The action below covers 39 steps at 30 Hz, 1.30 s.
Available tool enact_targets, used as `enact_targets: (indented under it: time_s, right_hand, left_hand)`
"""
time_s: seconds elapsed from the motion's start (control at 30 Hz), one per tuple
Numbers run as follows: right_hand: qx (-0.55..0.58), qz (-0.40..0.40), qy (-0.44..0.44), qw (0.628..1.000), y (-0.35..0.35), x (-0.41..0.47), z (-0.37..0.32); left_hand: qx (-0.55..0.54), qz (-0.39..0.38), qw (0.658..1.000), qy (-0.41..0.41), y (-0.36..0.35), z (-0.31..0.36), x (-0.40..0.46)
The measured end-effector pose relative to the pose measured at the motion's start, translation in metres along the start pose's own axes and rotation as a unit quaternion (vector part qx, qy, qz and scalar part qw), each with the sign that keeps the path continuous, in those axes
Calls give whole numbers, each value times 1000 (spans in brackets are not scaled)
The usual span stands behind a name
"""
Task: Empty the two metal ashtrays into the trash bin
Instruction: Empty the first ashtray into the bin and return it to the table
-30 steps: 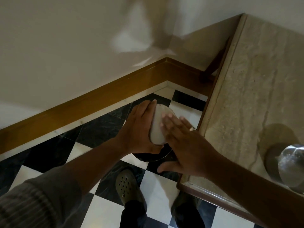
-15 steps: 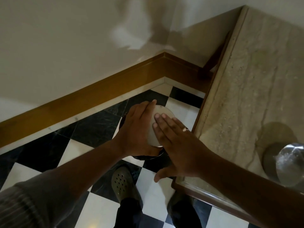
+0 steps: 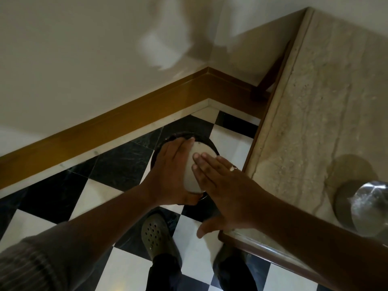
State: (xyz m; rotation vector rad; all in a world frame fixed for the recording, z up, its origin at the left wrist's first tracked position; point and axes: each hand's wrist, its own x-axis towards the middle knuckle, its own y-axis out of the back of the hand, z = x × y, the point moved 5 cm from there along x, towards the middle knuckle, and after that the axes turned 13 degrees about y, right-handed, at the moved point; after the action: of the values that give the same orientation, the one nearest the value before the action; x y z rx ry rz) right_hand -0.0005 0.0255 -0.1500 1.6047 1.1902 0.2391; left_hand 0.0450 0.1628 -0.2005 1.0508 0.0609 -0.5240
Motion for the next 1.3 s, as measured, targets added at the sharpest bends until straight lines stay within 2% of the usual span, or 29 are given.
enact_targets:
  time_s: [0.07,0.13,0.2,0.23,0.27,0.33,0.37,0.43,0.5,0.6,0.7,0.77,0.8,0.83,0.9,0.93,1.0,1.1,1.13,1.2,1.3]
  right_hand:
    - [-19,41,8,999,8,2,-1]
    - [-45,159,8,986,35,-2,-5]
    - [-61,283,-13,957,58,-11,-10]
    - [-64,301,-25,951,59,-14,-10]
    - [-68,271,-24,960,53,-12,-8]
    - [-75,98,8,992,21,0,-4]
    - [-79,23,17,996,4,4,-3]
    - [-95,-27,12,995,-11,13,3]
    - [-101,6,6,995,-6,18,7]
    - [-114,96,-2,989,1,18,10]
    - [-91,162,4,983,2,12,14]
    - [-31,184,-5,982,6,9,18]
    - [31,205,-27,978,8,7,22]
    - [108,232,-66,964,10,7,27]
    - [240,289,-174,910,9,8,39]
    - [274,302,-231,884,7,9,44]
    - [327,310,-313,836,-1,14,49]
    - [422,327,-368,761,-10,21,43]
    - [427,328,-379,753,-11,22,41]
    - [393,323,-396,765,-11,24,39]
    - [368,327,-412,767,-9,24,39]
  left_hand:
    - [-4,-1,1000,-5,-9,-7,-3]
    - [-17,8,1000,2,-10,-12,-4]
    - [-31,33,999,10,-4,-11,-3]
    - [-43,46,998,8,-1,-7,-1]
    - [-59,60,996,7,3,-4,0]
    - [-70,79,994,9,3,-2,0]
    - [-63,79,995,8,0,-2,-1]
    - [-72,64,995,15,-8,-5,-7]
    - [-97,65,993,25,-9,-7,-7]
    - [-126,65,989,47,-4,-5,-7]
    - [-170,31,980,100,2,-6,-4]
    - [-246,-10,956,159,11,-10,-2]
    - [-316,-28,926,205,14,-15,-2]
    - [-396,-41,880,260,17,-20,-3]
    - [-490,-45,796,352,19,-30,-4]
    - [-504,-46,777,374,21,-32,-4]
    - [-509,-56,757,405,22,-29,-8]
    - [-524,-59,727,440,23,-24,-14]
    - [-527,-58,717,453,25,-22,-14]
    - [-522,-55,704,478,27,-20,-14]
    - [-514,-40,701,493,33,-14,-15]
